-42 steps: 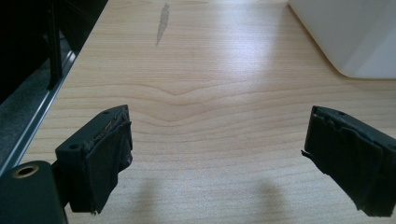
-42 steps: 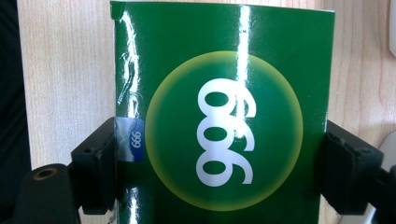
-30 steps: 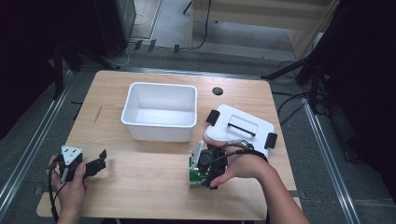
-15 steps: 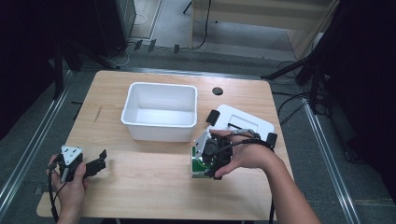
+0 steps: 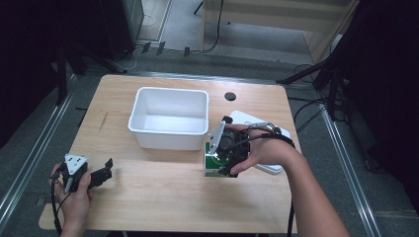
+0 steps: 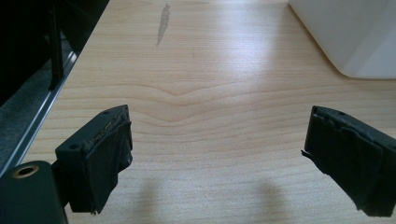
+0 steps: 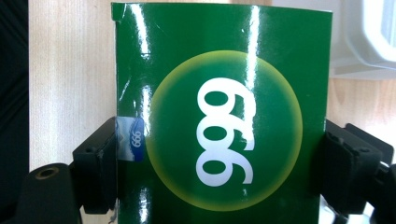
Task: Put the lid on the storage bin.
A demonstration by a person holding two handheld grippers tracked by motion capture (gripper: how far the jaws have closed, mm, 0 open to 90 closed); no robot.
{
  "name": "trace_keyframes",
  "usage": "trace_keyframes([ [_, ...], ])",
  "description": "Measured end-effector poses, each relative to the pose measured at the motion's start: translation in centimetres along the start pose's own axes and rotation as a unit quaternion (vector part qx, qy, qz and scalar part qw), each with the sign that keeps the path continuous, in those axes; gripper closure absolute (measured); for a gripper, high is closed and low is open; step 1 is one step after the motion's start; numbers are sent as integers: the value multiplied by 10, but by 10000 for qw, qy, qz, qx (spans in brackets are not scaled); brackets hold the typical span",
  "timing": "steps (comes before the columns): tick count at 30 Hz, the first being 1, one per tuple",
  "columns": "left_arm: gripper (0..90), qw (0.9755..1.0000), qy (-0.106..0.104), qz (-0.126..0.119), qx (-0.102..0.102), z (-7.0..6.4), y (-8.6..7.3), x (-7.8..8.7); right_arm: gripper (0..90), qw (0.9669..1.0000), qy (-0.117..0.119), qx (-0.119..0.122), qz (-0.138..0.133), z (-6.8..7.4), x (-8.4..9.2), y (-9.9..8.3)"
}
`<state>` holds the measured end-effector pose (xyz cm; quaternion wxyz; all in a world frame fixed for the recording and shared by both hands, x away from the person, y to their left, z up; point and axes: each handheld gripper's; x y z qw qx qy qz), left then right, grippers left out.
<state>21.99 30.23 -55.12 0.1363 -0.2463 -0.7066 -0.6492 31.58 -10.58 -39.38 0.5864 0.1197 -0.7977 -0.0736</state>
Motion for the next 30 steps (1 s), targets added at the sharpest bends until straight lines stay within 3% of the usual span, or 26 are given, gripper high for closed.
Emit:
trace_keyframes([
  [16,83,10000,-8,-12,17,0,0,0,165,9999,-131,17,16,-24,28,10],
  [30,83,10000,-21,-6,21,0,0,0,166,10000,-77,-32,47,-42,38,18],
])
Point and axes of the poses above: each handheld gripper's, and its own axes: x roughly backward along the jaws, y roughly out of its top, z roughly to its left, and after that the axes turned 10 degrees about -y, right-handed
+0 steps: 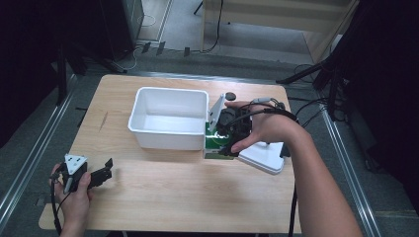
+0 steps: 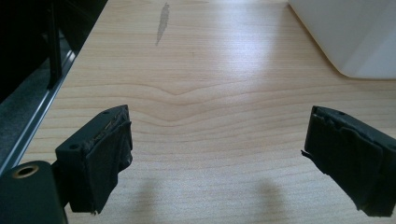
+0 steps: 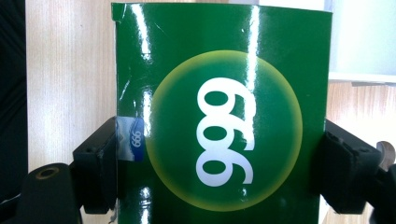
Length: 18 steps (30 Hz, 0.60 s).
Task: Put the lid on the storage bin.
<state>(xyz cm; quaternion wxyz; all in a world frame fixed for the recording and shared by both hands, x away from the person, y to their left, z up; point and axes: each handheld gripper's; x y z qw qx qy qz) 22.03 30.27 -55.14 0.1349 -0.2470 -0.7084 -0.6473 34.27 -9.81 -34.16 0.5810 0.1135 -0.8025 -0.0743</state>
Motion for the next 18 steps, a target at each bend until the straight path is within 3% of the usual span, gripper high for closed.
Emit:
trace_keyframes([
  [18,83,10000,-18,5,13,1,0,0,167,10000,-7,-29,16,-22,11,13],
])
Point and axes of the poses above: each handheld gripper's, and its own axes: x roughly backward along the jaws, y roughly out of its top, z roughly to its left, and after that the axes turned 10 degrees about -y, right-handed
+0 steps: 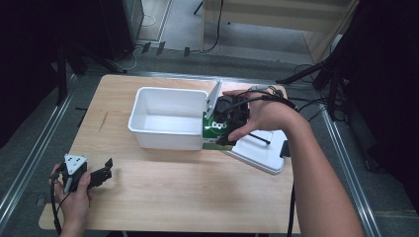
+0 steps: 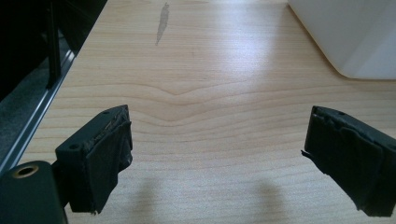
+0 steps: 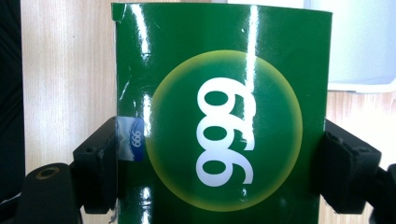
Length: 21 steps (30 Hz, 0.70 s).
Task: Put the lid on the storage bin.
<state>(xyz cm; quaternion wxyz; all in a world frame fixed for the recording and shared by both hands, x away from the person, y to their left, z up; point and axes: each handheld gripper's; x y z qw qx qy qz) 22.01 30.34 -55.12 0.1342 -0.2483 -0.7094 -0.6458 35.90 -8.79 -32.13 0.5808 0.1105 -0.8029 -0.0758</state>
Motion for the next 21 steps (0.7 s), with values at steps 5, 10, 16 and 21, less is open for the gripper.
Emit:
trace_keyframes([
  [5,84,10000,-5,-3,2,0,0,0,167,10000,7,4,-7,-5,0,4],
  [10,83,10000,-6,-1,0,0,0,0,167,10000,14,-39,23,-11,-2,9],
  [16,83,10000,-13,11,-3,0,0,0,167,10000,-4,-24,37,-18,-6,16],
  [21,83,10000,-14,13,1,0,0,0,167,10000,-73,-25,29,-23,-9,23],
])
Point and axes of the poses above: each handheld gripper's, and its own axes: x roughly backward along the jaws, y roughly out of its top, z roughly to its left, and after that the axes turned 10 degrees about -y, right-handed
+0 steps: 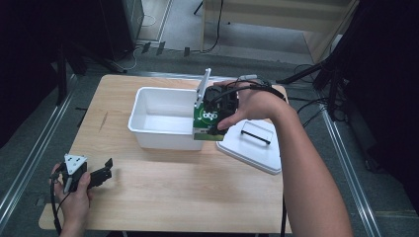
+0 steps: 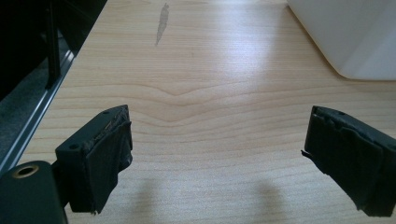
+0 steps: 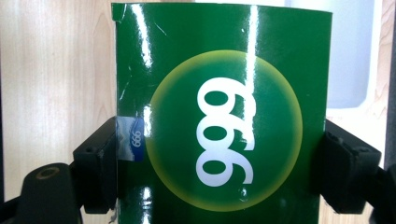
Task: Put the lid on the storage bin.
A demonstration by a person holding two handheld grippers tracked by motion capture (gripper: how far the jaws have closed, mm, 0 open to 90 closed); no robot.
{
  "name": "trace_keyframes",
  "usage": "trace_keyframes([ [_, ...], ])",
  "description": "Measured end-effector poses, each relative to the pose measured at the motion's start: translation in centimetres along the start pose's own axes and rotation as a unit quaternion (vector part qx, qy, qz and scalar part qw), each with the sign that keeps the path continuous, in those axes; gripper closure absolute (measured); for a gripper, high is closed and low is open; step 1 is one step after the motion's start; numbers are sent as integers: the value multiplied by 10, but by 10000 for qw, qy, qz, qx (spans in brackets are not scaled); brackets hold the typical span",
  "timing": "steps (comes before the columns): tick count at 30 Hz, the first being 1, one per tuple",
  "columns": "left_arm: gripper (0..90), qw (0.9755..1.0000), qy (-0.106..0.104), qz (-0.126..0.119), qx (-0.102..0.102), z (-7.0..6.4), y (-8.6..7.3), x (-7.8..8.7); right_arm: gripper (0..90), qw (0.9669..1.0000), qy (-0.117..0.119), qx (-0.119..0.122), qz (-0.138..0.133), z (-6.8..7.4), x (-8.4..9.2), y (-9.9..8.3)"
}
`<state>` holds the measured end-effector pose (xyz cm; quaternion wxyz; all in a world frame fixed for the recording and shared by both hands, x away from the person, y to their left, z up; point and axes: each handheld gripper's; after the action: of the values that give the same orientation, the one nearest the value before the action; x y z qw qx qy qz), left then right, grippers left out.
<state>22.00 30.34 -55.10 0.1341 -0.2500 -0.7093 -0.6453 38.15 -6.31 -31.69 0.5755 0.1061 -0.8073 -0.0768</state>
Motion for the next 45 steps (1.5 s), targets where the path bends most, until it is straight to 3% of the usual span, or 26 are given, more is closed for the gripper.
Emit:
trace_keyframes([
  [23,83,10000,-16,-28,22,1,0,0,166,9995,-212,123,-174,-28,-21,36],
  [28,83,10000,-28,-22,30,1,0,0,166,9995,-290,141,-51,-29,-27,42],
  [31,83,10000,-29,-20,16,1,0,0,166,9993,-293,193,-129,-32,-32,46],
  [35,84,10000,-31,-32,34,1,0,0,165,9994,-326,83,-63,-34,-40,47],
  [40,83,10000,-39,-41,49,1,0,0,164,9986,-511,164,-44,-36,-50,50],
  [45,84,10000,-48,-60,61,2,0,0,164,9988,-467,148,-60,-37,-60,52],
])
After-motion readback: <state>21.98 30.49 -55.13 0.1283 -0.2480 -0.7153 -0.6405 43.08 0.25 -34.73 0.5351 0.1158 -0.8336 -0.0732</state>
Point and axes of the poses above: each handheld gripper's, and its own axes: x roughly backward along the jaws, y roughly out of its top, z roughly to its left, and after that the axes turned 10 degrees about -y, right-handed
